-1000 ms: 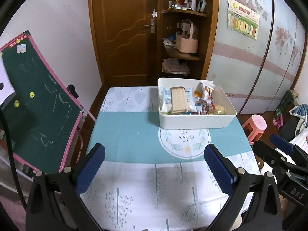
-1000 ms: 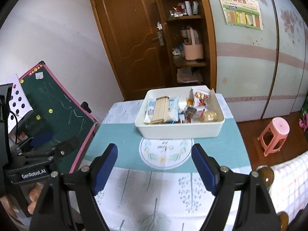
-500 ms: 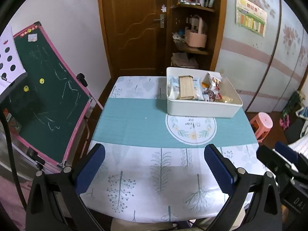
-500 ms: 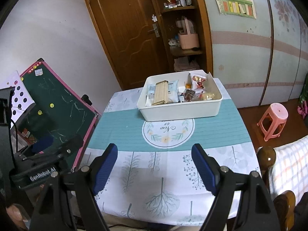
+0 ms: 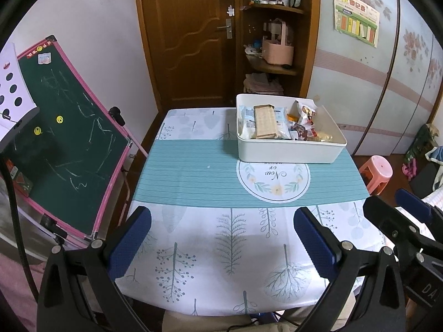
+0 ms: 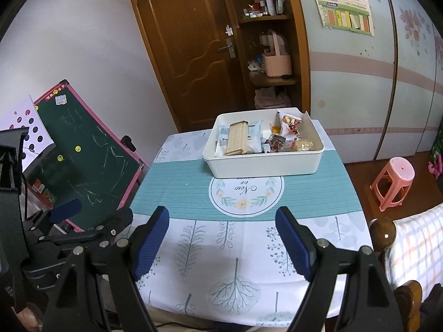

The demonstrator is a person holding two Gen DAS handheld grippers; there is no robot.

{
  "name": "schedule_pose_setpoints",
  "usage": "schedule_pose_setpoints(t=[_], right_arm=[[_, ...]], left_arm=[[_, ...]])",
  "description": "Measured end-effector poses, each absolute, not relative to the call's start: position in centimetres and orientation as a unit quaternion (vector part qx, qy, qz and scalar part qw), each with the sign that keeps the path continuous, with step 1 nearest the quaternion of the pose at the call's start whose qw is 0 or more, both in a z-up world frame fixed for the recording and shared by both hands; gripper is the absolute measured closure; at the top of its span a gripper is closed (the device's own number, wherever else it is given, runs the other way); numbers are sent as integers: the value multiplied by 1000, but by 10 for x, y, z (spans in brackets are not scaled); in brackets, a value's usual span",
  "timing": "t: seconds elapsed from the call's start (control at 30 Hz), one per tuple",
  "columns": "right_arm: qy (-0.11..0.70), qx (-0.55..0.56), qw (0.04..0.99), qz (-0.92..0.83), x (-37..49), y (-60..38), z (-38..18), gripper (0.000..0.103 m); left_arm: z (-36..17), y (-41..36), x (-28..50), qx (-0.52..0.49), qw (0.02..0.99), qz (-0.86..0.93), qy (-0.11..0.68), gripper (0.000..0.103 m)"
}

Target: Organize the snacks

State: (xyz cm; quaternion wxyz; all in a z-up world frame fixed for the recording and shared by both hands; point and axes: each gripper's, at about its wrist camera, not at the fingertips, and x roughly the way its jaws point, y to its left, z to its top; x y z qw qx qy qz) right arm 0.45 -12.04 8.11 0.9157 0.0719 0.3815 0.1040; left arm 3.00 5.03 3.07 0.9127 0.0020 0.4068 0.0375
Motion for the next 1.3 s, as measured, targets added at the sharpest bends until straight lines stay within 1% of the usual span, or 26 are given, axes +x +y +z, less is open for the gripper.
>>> schedule_pose_setpoints(t=[1.3], right_arm=[[395,89,910,92,9,-120,69,23]], left_arm=[[18,56,35,7,903,24,428,1]])
